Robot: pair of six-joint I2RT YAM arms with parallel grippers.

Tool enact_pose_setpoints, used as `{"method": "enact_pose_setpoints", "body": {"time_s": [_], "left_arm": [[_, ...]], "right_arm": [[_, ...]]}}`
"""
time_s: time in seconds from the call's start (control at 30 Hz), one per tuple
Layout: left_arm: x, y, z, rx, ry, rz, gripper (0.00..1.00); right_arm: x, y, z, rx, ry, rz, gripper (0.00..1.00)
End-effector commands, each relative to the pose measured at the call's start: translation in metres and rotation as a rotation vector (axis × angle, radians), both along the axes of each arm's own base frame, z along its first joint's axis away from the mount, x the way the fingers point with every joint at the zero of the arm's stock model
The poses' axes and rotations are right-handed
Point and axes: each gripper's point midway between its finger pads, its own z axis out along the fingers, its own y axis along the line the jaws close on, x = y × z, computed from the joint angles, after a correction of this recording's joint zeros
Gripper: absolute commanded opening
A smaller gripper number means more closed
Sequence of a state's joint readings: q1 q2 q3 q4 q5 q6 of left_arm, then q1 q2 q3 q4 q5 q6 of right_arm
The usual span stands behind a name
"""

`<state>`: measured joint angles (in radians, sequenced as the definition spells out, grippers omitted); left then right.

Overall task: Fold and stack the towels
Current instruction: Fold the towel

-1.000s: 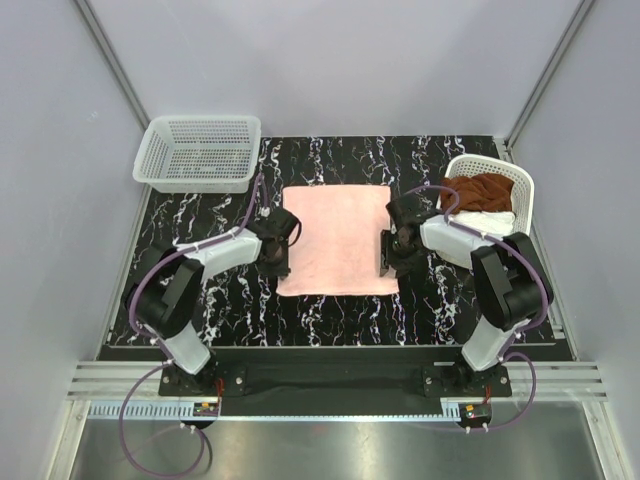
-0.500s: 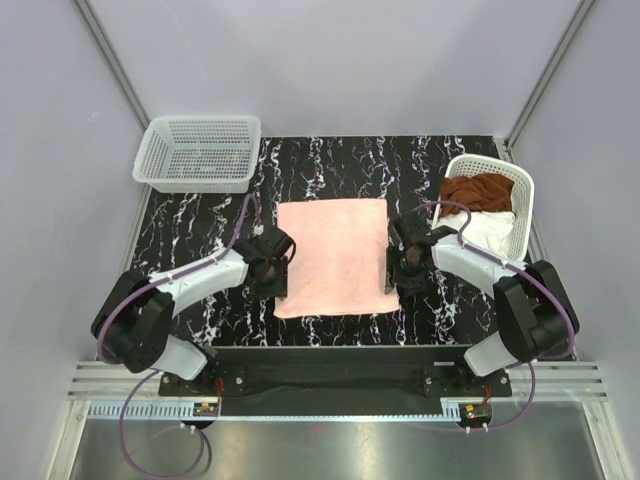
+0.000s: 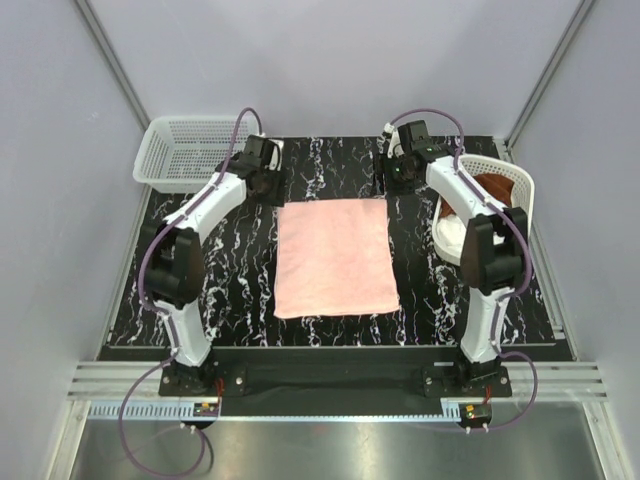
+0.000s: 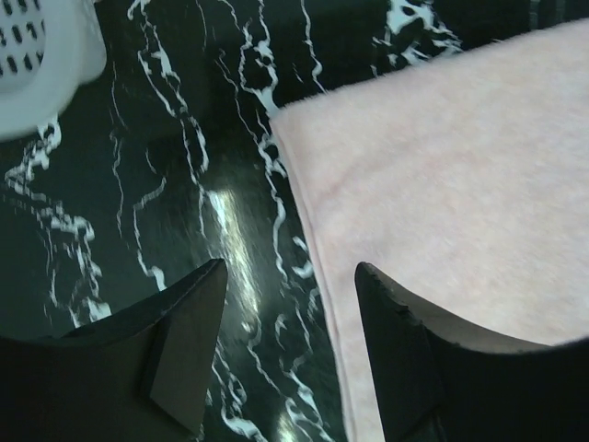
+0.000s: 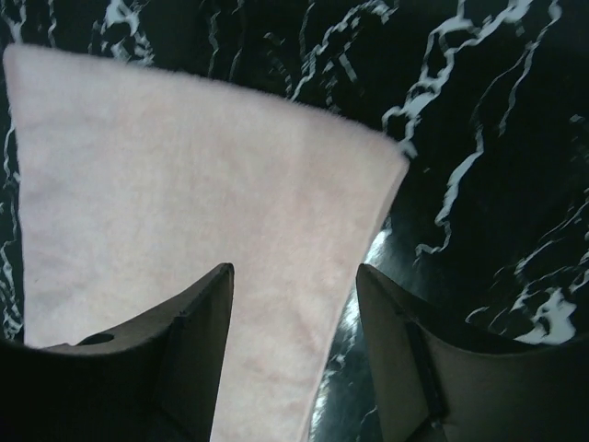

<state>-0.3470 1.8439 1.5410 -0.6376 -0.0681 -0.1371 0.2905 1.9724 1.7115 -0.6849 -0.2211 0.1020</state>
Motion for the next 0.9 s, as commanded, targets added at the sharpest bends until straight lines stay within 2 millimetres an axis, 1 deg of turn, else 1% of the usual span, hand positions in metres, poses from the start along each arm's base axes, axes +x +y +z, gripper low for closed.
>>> {"method": "enact_pose_setpoints", "body": {"time_s": [0.0, 0.03, 0.07, 0.1, 0.13, 0.17, 0.2, 0.23, 0.3, 0.33, 0.37, 0.4, 0.43, 0.47, 0.5, 0.53, 0.67, 0.7, 0.8, 0.87], "left_arm": [[0.028, -0.005, -0.015, -0.01, 0.008, -0.134, 0.62], [0.039, -0.004, -0.022, -0.001, 0.011, -0.151, 0.62], [0.045, -0.001, -0.027, -0.005, 0.017, -0.155, 0.62], [0.049, -0.001, -0.03, -0.014, 0.019, -0.162, 0.62], [0.058, -0.001, -0.028, -0.023, 0.002, -0.165, 0.62], [0.062, 0.002, -0.04, -0.023, 0.019, -0.166, 0.62], [0.064, 0.002, -0.044, -0.028, 0.023, -0.176, 0.62], [0.066, 0.001, -0.047, -0.041, 0.024, -0.19, 0.62], [0.072, 0.004, -0.058, -0.043, 0.041, -0.2, 0.62], [0.073, 0.006, -0.061, -0.032, 0.047, -0.207, 0.62], [0.077, 0.008, -0.069, -0.026, 0.06, -0.205, 0.61], [0.079, 0.008, -0.072, -0.023, 0.067, -0.205, 0.61], [0.077, 0.01, -0.075, -0.016, 0.091, -0.204, 0.6], [0.078, 0.012, -0.079, -0.016, 0.101, -0.204, 0.59], [0.08, 0.012, -0.085, -0.015, 0.112, -0.206, 0.59], [0.081, 0.012, -0.086, -0.019, 0.112, -0.211, 0.59], [0.083, 0.008, -0.089, -0.031, 0.128, -0.248, 0.56], [0.085, 0.007, -0.088, -0.036, 0.124, -0.254, 0.56], [0.081, 0.006, -0.093, -0.035, 0.155, -0.266, 0.56], [0.081, 0.004, -0.096, -0.04, 0.164, -0.282, 0.53]], "right_arm": [[0.029, -0.016, 0.003, 0.014, -0.029, 0.101, 0.63], [0.035, -0.02, -0.009, 0.0, -0.021, 0.117, 0.63], [0.043, -0.022, -0.004, 0.002, -0.038, 0.123, 0.63], [0.048, -0.028, -0.007, 0.003, -0.034, 0.121, 0.63], [0.05, -0.03, -0.02, 0.004, -0.011, 0.127, 0.63], [0.053, -0.028, -0.019, 0.021, -0.021, 0.151, 0.63], [0.055, -0.028, -0.023, 0.026, -0.02, 0.161, 0.63], [0.057, -0.029, -0.034, 0.02, -0.012, 0.18, 0.63], [0.064, -0.033, -0.042, -0.001, -0.015, 0.18, 0.62], [0.068, -0.038, -0.058, -0.01, 0.004, 0.175, 0.62], [0.072, -0.036, -0.056, 0.007, 0.005, 0.185, 0.59], [0.074, -0.037, -0.061, 0.019, 0.019, 0.19, 0.58], [0.074, -0.037, -0.077, 0.027, 0.054, 0.192, 0.57], [0.076, -0.033, -0.074, 0.049, 0.056, 0.212, 0.54], [0.077, -0.032, -0.078, 0.053, 0.061, 0.225, 0.52], [0.076, -0.031, -0.088, 0.056, 0.076, 0.237, 0.52], [0.08, -0.026, -0.091, 0.082, 0.06, 0.266, 0.49], [0.08, -0.025, -0.091, 0.086, 0.059, 0.272, 0.49], [0.081, -0.024, -0.093, 0.089, 0.054, 0.278, 0.49], [0.081, -0.025, -0.096, 0.082, 0.058, 0.283, 0.49]]}}
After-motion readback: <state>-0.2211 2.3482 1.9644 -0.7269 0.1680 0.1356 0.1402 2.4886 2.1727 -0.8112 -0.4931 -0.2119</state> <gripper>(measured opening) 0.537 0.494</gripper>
